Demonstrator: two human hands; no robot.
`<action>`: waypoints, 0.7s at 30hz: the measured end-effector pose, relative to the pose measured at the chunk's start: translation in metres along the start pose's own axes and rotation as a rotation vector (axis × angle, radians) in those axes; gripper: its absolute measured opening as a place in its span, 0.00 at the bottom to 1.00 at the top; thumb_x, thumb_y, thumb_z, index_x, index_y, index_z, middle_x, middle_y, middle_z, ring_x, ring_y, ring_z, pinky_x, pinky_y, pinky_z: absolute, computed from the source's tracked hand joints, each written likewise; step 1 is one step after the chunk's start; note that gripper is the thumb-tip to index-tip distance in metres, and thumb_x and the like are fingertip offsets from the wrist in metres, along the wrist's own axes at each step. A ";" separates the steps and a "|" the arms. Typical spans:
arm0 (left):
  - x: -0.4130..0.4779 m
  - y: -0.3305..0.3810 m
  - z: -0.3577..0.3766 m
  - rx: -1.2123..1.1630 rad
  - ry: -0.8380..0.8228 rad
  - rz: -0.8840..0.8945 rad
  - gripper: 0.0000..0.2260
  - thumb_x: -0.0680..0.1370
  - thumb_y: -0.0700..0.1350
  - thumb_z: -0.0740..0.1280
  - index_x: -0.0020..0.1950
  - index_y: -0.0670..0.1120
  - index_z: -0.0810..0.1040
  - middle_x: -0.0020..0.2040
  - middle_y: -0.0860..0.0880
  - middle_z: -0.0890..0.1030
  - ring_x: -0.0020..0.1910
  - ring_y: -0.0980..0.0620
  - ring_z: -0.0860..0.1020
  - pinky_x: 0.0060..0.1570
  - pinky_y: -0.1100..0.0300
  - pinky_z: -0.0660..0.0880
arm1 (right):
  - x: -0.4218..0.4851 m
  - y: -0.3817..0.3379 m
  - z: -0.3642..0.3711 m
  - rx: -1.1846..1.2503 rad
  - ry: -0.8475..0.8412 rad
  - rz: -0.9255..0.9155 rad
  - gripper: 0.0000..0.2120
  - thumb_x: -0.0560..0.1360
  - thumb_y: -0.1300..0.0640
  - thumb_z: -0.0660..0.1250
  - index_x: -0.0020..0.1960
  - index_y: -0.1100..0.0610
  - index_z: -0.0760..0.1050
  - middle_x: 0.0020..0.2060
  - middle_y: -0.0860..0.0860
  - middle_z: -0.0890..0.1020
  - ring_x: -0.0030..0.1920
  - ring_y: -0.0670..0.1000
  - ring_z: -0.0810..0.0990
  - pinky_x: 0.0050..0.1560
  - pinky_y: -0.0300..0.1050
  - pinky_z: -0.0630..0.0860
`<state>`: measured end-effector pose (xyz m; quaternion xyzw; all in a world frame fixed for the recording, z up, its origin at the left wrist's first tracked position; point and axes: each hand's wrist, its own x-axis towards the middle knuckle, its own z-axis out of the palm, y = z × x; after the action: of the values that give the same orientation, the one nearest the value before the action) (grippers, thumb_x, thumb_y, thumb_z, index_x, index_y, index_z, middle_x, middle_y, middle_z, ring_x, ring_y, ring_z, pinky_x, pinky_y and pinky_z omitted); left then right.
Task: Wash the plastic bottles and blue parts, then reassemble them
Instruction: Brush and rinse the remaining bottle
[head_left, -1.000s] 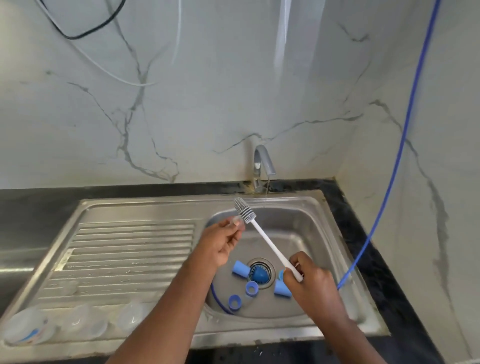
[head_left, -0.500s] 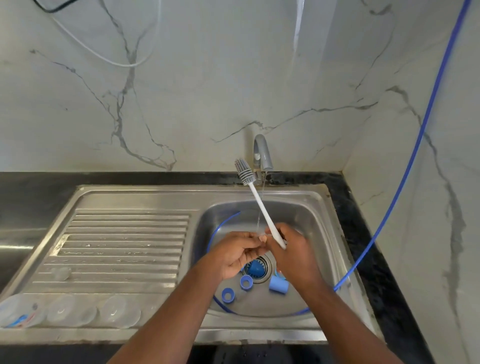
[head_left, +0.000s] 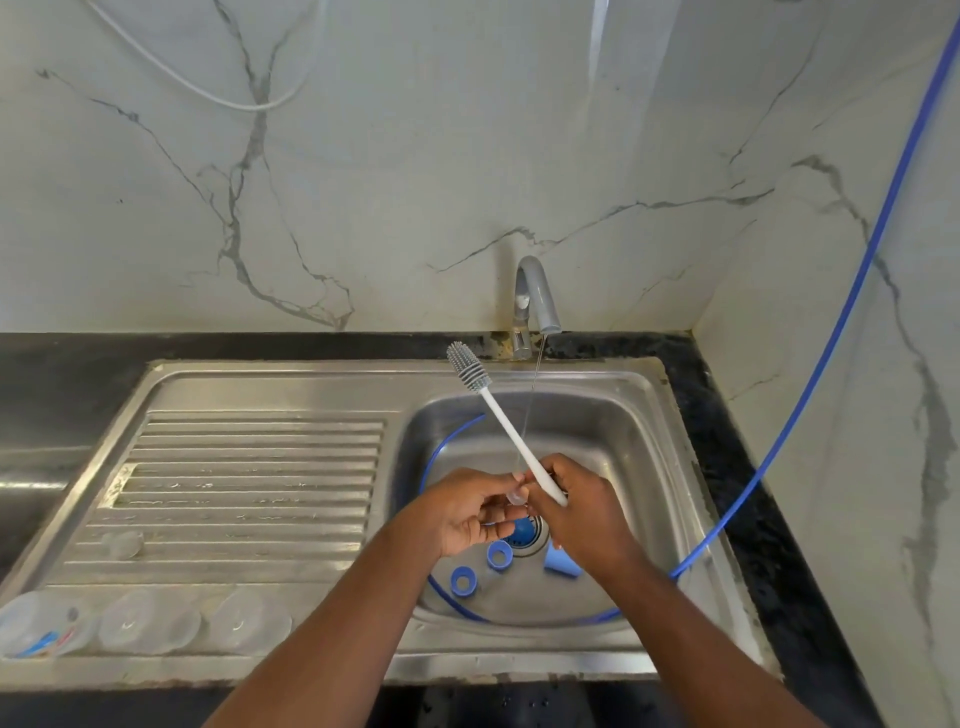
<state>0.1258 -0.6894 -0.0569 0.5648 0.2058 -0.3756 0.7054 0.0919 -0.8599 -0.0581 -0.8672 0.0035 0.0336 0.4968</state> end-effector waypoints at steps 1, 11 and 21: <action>0.001 0.001 0.000 -0.048 0.052 0.025 0.10 0.77 0.44 0.73 0.54 0.39 0.86 0.46 0.45 0.83 0.44 0.53 0.83 0.50 0.57 0.78 | -0.001 -0.001 0.002 -0.010 0.014 -0.001 0.06 0.76 0.55 0.73 0.50 0.45 0.79 0.36 0.45 0.83 0.33 0.47 0.80 0.34 0.44 0.78; 0.010 0.046 -0.026 -0.361 0.332 0.272 0.01 0.77 0.40 0.72 0.46 0.44 0.82 0.32 0.52 0.73 0.25 0.58 0.67 0.25 0.64 0.65 | -0.014 -0.006 0.007 -0.343 0.040 0.003 0.10 0.83 0.44 0.60 0.49 0.49 0.74 0.29 0.48 0.74 0.32 0.50 0.74 0.37 0.52 0.75; 0.005 0.055 -0.023 -0.255 0.453 0.467 0.04 0.77 0.35 0.68 0.42 0.39 0.80 0.31 0.47 0.76 0.26 0.55 0.70 0.26 0.63 0.66 | -0.029 -0.005 0.011 -0.468 0.075 -0.080 0.10 0.83 0.46 0.58 0.49 0.50 0.72 0.27 0.46 0.70 0.29 0.50 0.70 0.34 0.52 0.72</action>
<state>0.1740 -0.6643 -0.0320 0.5732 0.2675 -0.0405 0.7735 0.0623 -0.8485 -0.0573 -0.9588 -0.0202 -0.0183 0.2828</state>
